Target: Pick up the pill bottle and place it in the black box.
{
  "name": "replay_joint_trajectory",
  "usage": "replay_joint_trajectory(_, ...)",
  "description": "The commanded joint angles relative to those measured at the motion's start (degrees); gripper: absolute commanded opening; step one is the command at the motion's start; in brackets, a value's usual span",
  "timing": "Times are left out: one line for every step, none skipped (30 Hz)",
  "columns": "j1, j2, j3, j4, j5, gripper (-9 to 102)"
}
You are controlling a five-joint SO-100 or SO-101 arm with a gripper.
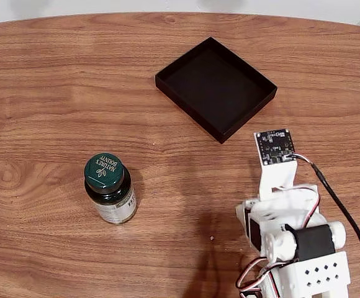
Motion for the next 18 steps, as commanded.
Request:
replay_joint_trajectory(-3.0,-3.6,-0.8,-7.1,2.2,14)
replay_joint_trajectory(-4.0,-4.7,-0.8,-9.0,2.7,15)
replay_joint_trajectory(-5.1,-5.8,-0.8,-11.0,3.3,16)
replay_joint_trajectory(-6.2,-6.8,-0.8,-13.0,3.7,17)
replay_joint_trajectory(-7.3,-7.7,-0.8,-15.1,3.8,17)
replay_joint_trajectory(-8.5,-8.4,-0.8,-16.6,3.9,17)
replay_joint_trajectory(-9.8,-9.1,-0.8,-17.9,4.0,17)
replay_joint_trajectory(-11.1,-9.8,-0.8,-18.7,4.2,17)
replay_joint_trajectory(-12.3,-10.3,-0.8,-19.2,4.5,18)
replay_joint_trajectory(-13.6,-10.8,-0.8,-19.6,4.6,18)
replay_joint_trajectory(-15.0,-11.3,-0.8,-19.9,4.6,18)
replay_joint_trajectory(-16.3,-11.9,-0.8,-20.2,4.6,18)
replay_joint_trajectory(-17.4,-12.4,-0.8,-20.7,4.3,18)
replay_joint_trajectory(-18.5,-13.0,-0.8,-21.1,4.0,18)
replay_joint_trajectory(-19.7,-13.5,-0.8,-21.5,3.4,18)
replay_joint_trajectory(-20.8,-14.0,-0.8,-21.7,2.9,18)
replay_joint_trajectory(-22.1,-14.3,-0.8,-21.7,2.4,18)
replay_joint_trajectory(-23.2,-14.7,-0.8,-21.7,1.8,18)
